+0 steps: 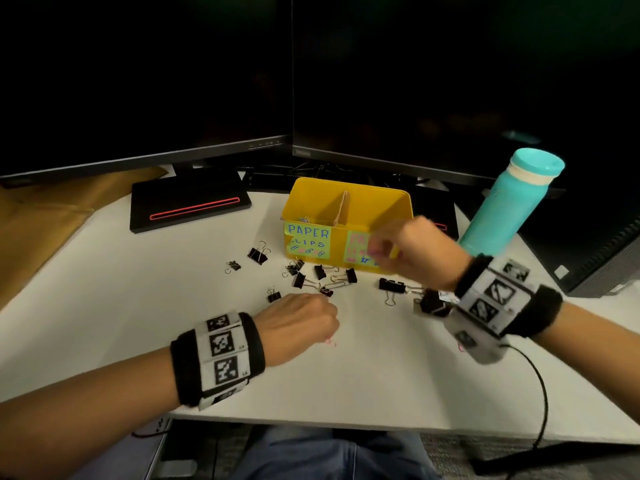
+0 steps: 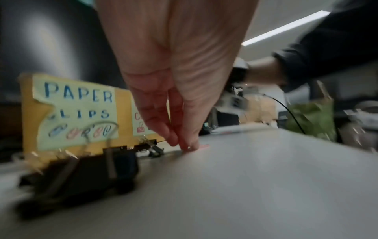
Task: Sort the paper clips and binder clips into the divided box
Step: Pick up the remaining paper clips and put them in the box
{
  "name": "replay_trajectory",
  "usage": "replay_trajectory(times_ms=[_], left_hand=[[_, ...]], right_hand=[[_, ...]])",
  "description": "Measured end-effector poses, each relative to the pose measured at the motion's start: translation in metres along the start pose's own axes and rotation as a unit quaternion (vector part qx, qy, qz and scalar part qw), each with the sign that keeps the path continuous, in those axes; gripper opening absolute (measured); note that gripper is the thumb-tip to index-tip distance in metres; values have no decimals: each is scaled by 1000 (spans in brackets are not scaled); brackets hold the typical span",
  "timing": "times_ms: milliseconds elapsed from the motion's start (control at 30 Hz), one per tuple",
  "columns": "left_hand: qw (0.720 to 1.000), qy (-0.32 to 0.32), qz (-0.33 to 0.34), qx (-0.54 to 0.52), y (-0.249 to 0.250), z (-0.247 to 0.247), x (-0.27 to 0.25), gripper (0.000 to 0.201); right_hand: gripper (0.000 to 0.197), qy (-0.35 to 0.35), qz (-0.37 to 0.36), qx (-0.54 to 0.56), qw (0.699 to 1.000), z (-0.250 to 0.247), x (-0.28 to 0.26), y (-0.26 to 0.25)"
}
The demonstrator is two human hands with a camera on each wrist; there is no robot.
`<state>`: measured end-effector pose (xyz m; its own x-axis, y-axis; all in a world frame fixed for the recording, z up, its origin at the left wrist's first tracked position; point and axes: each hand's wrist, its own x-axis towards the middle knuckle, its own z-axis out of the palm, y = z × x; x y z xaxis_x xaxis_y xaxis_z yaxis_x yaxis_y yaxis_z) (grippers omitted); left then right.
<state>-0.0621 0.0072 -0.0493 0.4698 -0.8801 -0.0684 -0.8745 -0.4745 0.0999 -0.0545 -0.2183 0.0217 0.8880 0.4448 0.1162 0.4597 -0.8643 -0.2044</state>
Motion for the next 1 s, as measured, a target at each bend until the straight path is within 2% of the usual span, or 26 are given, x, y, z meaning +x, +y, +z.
replay_trajectory(times_ms=[100,200,267,367,400,467,533,600,633,700,767,800,867,933,1000], left_hand=[[998,-18,-24,-62,-3,-3,-7,21],[991,-53,-62,-103,-3,-7,-4,28],[989,-77,-69,-103,-1,-3,-4,33],[990,-98,-55,-86,2,-6,-10,31],[991,-74,-53,-94,-1,-13,-12,27],[986,51,-72,-140,-15,-37,-11,19],[960,196,-119,-158,-36,-67,-4,17],[940,265,-172,-128,-56,-86,10,13],[937,266,-196,-111,-64,-89,19,12],[946,211,-232,-84,-75,-85,37,13],[952,136,-268,-57,-75,-76,49,22],[952,124,-278,-43,-74,-73,52,27],[947,158,-278,23,-68,-72,54,32],[932,227,-268,89,-55,-74,51,30],[931,274,-232,68,-37,-71,46,23]], right_hand=[[8,78,-21,22,997,-19,52,-2],[8,95,40,76,992,-9,103,-13],[13,40,106,76,991,5,127,-19],[25,-61,121,33,990,22,135,-22],[25,-60,119,36,990,21,132,-21],[23,-1,106,55,993,10,120,-12],[24,76,96,68,990,-8,101,-4],[19,121,108,53,985,-26,75,3],[17,107,123,27,986,-34,59,5],[23,-4,169,-19,985,-45,26,6],[14,-129,230,-4,965,-44,-4,9],[12,-167,254,-3,953,-40,-16,11],[19,-216,282,-40,934,-27,-33,18],[27,-245,293,-61,922,-13,-44,21],[28,-256,285,-17,923,1,-49,21]])
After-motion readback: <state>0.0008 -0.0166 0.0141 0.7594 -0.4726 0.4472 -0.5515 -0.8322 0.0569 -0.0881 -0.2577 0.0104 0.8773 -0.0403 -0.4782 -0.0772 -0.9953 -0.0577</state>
